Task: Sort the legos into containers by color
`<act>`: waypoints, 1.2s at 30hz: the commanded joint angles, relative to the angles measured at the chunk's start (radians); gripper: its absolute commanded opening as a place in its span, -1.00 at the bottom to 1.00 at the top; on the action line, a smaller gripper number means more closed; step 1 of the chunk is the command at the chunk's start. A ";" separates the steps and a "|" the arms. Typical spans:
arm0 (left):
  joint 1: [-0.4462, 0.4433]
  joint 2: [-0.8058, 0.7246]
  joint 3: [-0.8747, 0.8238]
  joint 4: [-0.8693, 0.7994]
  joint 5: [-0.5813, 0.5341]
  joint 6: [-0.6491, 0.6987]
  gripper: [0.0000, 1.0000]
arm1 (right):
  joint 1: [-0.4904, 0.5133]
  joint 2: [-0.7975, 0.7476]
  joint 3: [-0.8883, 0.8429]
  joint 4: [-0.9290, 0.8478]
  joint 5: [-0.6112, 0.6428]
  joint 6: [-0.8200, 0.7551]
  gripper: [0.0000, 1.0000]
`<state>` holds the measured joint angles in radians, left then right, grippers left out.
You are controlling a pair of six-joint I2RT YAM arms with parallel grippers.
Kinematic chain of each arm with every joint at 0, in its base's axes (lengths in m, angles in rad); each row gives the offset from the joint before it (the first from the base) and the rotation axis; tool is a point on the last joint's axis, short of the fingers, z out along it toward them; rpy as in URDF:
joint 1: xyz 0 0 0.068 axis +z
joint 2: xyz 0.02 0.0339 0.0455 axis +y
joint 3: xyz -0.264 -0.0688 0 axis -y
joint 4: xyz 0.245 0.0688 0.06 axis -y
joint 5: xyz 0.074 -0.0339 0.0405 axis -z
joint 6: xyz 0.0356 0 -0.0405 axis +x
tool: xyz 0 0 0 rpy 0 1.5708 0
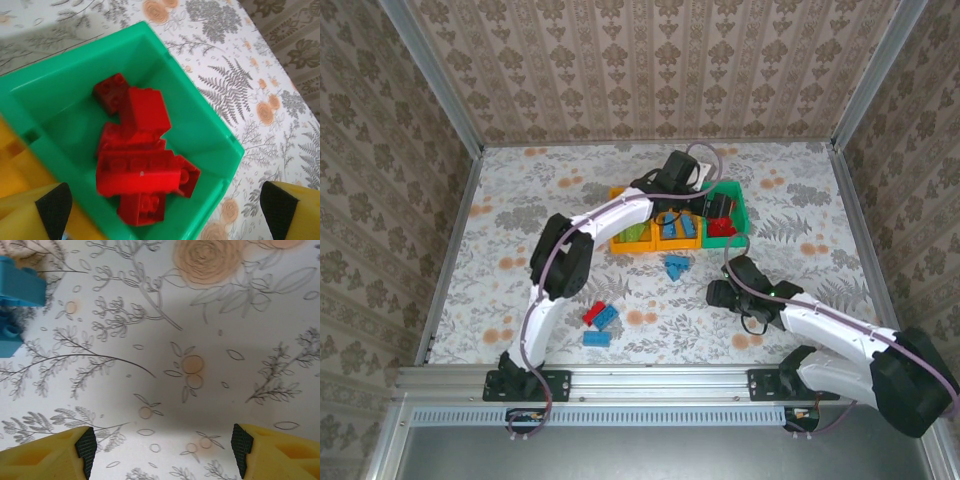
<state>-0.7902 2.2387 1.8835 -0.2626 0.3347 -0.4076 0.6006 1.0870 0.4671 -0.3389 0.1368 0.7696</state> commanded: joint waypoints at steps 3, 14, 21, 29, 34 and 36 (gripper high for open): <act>0.017 -0.192 -0.154 0.077 -0.072 -0.014 1.00 | 0.048 0.056 0.064 0.044 0.043 -0.017 0.50; 0.146 -0.435 -0.565 0.226 -0.021 -0.173 1.00 | 0.138 0.270 0.214 0.120 0.044 -0.152 0.50; 0.185 -0.552 -0.717 0.239 -0.032 -0.173 1.00 | 0.185 0.489 0.356 0.127 0.048 -0.204 0.47; 0.217 -0.632 -0.809 0.202 -0.054 -0.137 1.00 | 0.186 0.611 0.439 0.124 0.055 -0.234 0.45; 0.243 -0.662 -0.853 0.188 -0.057 -0.130 1.00 | 0.188 0.656 0.470 0.127 0.066 -0.243 0.42; 0.250 -0.672 -0.870 0.184 -0.054 -0.128 1.00 | 0.189 0.670 0.476 0.130 0.074 -0.244 0.38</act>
<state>-0.5533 1.6028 1.0393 -0.0616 0.2867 -0.5598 0.7837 1.7252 0.9169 -0.2119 0.1814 0.5449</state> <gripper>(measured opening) 0.993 0.696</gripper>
